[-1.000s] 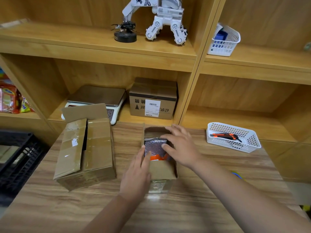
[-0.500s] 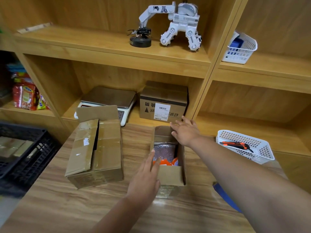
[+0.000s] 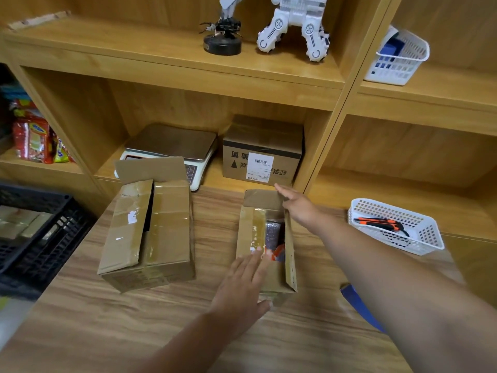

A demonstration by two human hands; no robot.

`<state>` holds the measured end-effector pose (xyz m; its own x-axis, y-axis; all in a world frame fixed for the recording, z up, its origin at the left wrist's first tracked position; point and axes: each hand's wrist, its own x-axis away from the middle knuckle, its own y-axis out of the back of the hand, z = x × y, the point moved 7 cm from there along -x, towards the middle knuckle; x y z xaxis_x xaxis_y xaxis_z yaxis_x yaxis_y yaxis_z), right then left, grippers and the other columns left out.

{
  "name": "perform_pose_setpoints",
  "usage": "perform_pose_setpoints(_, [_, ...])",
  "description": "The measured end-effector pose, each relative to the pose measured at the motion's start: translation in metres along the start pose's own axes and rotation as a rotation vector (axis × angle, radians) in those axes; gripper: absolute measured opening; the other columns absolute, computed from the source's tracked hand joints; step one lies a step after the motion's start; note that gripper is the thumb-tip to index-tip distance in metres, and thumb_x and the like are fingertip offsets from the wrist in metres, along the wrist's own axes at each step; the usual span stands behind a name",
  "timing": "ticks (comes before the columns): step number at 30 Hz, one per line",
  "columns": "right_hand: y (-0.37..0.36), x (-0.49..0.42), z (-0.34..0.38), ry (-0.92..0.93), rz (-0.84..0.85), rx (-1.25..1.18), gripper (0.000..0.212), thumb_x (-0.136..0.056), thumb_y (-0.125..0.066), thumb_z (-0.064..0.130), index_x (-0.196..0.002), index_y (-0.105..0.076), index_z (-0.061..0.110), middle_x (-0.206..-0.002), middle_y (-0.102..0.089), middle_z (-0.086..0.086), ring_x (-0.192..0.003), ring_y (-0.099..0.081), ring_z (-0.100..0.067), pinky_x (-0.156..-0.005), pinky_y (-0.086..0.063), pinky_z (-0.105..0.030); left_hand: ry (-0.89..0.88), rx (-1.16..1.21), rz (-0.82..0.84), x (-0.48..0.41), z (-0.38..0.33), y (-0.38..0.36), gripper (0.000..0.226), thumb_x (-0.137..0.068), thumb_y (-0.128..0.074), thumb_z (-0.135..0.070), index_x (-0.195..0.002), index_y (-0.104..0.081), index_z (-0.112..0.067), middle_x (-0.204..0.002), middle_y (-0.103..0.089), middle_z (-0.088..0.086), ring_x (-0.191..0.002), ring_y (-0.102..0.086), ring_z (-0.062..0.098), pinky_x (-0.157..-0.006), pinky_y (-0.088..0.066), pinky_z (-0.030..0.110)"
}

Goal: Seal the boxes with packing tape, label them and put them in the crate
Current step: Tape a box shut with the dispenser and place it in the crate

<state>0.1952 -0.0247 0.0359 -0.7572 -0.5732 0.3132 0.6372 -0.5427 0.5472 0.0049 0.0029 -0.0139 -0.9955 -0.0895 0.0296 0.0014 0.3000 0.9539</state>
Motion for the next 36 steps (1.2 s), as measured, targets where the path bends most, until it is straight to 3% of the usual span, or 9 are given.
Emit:
perform_pose_setpoints(3, [0.001, 0.003, -0.001, 0.044, 0.021, 0.024, 0.048, -0.100, -0.038, 0.005, -0.144, -0.038, 0.024, -0.154, -0.025, 0.001, -0.142, -0.020, -0.016, -0.113, -0.013, -0.026, -0.065, -0.028, 0.012, -0.003, -0.008, -0.005, 0.085, -0.072, -0.041, -0.061, -0.147, -0.019, -0.026, -0.150, -0.033, 0.012, -0.130, -0.044, 0.025, -0.105, -0.037, 0.045])
perform_pose_setpoints(5, [0.001, 0.002, -0.003, 0.062, 0.028, 0.075, 0.048, -0.101, -0.038, 0.010, -0.146, -0.034, 0.027, -0.155, -0.024, 0.003, -0.143, -0.018, -0.015, -0.112, -0.011, -0.026, -0.089, -0.071, -0.017, -0.005, -0.011, -0.003, 0.081, -0.069, -0.039, -0.062, -0.141, -0.034, -0.023, -0.138, -0.051, 0.004, -0.121, -0.053, 0.021, -0.095, -0.047, 0.045])
perform_pose_setpoints(10, [0.002, -0.001, -0.007, 0.080, 0.010, 0.164, 0.049, -0.101, -0.036, 0.012, -0.147, -0.031, 0.027, -0.155, -0.024, 0.001, -0.142, -0.020, -0.016, -0.112, -0.012, -0.024, -0.153, -0.218, -0.114, -0.010, -0.010, 0.009, 0.068, -0.069, -0.060, -0.060, -0.124, -0.058, -0.021, -0.116, -0.065, -0.005, -0.123, -0.045, 0.019, -0.104, -0.038, 0.049])
perform_pose_setpoints(14, [0.008, -0.001, -0.009, 0.146, -0.048, 0.444, 0.052, -0.098, -0.035, 0.009, -0.148, -0.028, 0.021, -0.152, -0.027, -0.004, -0.140, -0.018, -0.020, -0.114, -0.014, -0.029, -0.084, -0.169, -0.333, -0.004, 0.005, 0.045, 0.038, -0.075, -0.051, -0.046, -0.101, -0.066, -0.023, -0.103, -0.064, -0.004, -0.120, -0.046, 0.020, -0.109, -0.024, 0.045])
perform_pose_setpoints(20, [0.016, 0.011, 0.003, 0.258, -0.084, 0.859, 0.060, -0.091, -0.039, 0.006, -0.148, -0.029, 0.021, -0.136, -0.044, -0.002, -0.118, -0.033, -0.021, -0.098, -0.028, -0.032, 0.203, -0.046, -0.363, 0.008, 0.065, 0.056, 0.030, -0.077, -0.057, -0.035, -0.101, -0.067, -0.020, -0.101, -0.065, -0.004, -0.120, -0.043, 0.019, -0.107, -0.029, 0.035])
perform_pose_setpoints(25, [-0.001, 0.018, 0.009, 0.353, 0.123, 1.086, 0.048, -0.089, -0.050, 0.002, -0.123, -0.062, 0.033, -0.119, -0.062, 0.004, -0.116, -0.042, -0.019, -0.109, -0.016, -0.034, 0.234, 0.011, -0.253, 0.007, 0.066, 0.046, 0.050, -0.076, -0.069, -0.038, -0.121, -0.059, -0.018, -0.116, -0.056, -0.003, -0.125, -0.041, 0.019, -0.111, -0.020, 0.030])
perform_pose_setpoints(31, [-0.006, 0.015, -0.005, 0.240, 0.299, 1.069, 0.046, -0.096, -0.035, 0.010, -0.128, -0.056, 0.036, -0.134, -0.054, 0.010, -0.138, -0.028, -0.015, -0.118, 0.007, -0.043, 0.177, 0.141, -0.242, 0.003, 0.051, 0.047, 0.067, -0.085, -0.063, -0.034, -0.142, -0.032, -0.020, -0.142, -0.030, -0.007, -0.138, -0.017, 0.009, -0.106, -0.004, 0.015])
perform_pose_setpoints(34, [-0.007, 0.012, -0.008, 0.235, 0.270, 1.067, 0.048, -0.096, -0.033, 0.010, -0.134, -0.050, 0.035, -0.135, -0.053, 0.005, -0.136, -0.031, -0.017, -0.118, 0.004, -0.041, 0.160, 0.181, -0.281, 0.001, 0.045, 0.050, 0.071, -0.083, -0.065, -0.025, -0.144, -0.030, -0.016, -0.145, -0.030, -0.001, -0.137, -0.021, 0.012, -0.105, -0.007, 0.016])
perform_pose_setpoints(36, [-0.006, 0.013, -0.005, 0.248, 0.162, 0.900, 0.049, -0.096, -0.033, 0.007, -0.138, -0.046, 0.031, -0.136, -0.051, 0.000, -0.132, -0.033, -0.019, -0.116, -0.009, -0.034, 0.142, 0.232, -0.289, 0.001, 0.038, 0.051, 0.075, -0.084, -0.063, -0.026, -0.147, -0.023, -0.018, -0.149, -0.024, -0.004, -0.137, -0.018, 0.009, -0.104, -0.011, 0.015])
